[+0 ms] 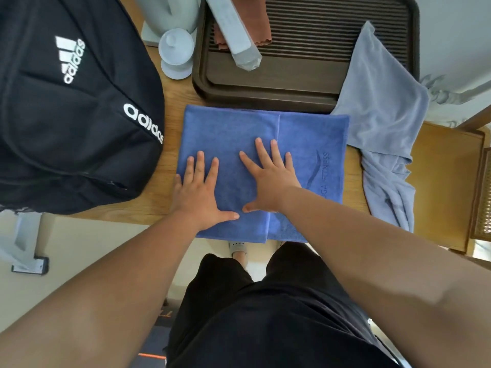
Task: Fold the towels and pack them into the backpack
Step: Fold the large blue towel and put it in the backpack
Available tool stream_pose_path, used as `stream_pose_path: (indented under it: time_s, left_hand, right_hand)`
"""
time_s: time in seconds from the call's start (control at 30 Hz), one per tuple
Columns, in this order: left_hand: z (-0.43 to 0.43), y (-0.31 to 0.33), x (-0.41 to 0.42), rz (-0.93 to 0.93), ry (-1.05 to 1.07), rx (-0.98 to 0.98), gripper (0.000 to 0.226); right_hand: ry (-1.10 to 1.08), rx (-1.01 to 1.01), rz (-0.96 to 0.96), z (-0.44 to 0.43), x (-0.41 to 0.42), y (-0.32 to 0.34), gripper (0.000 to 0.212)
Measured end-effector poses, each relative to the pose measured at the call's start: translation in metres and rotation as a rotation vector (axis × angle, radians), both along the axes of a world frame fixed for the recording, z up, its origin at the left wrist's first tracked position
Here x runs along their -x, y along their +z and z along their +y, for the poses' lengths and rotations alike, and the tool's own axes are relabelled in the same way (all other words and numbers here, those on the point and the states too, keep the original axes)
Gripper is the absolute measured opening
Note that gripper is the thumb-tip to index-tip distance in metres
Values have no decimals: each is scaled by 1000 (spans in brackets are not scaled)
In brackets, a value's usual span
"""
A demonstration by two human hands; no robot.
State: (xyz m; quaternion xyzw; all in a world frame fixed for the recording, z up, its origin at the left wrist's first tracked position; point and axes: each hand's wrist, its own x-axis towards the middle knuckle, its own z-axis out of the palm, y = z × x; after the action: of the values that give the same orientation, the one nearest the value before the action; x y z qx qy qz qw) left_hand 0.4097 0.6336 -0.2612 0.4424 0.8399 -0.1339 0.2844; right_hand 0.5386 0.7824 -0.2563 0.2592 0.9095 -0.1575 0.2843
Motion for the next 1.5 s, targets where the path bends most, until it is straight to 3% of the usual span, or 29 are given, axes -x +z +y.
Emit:
stream_pose_path:
  time_s: [0.13,0.27,0.33,0.4,0.47,0.5,0.63,0.8,0.93,1.3,1.5]
  left_hand:
    - [-6,3,17,9,-9,30,143]
    - [0,10,7,12,-18,-21,134]
    - [5,18,-7,12,-37,-153,112]
    - [13,26,-24,-2,-75,-313,71]
    - [23,33,-42,-98,-58,-345,39]
    - [27,34,-51,-151,-45,-315,34]
    - [32,25,-75,-200,-23,-211,36]
    - [18,13,-88,-119,21,-157,46]
    - [10,9,-96,-68,34,-166,49]
    - [-2,8,-96,-116,82,-279,27]
    - [-5,8,-88,-233,106,-275,19]
  right_hand:
    - [-41,49,42,-6,13,2,124]
    - [-180,65,199,6,-2,8,97]
    - [-259,43,227,17,-13,11,87]
    - [-310,28,202,31,-21,14,81]
    - [-304,18,151,42,-28,15,77]
    - [-284,21,124,46,-30,15,77]
    - [-221,33,84,53,-33,15,79]
    - [-128,-32,162,55,-28,17,71]
    - [-85,41,200,59,-19,13,68]
    - [-76,58,123,58,-10,15,83]
    - [-6,29,75,59,-13,17,92]
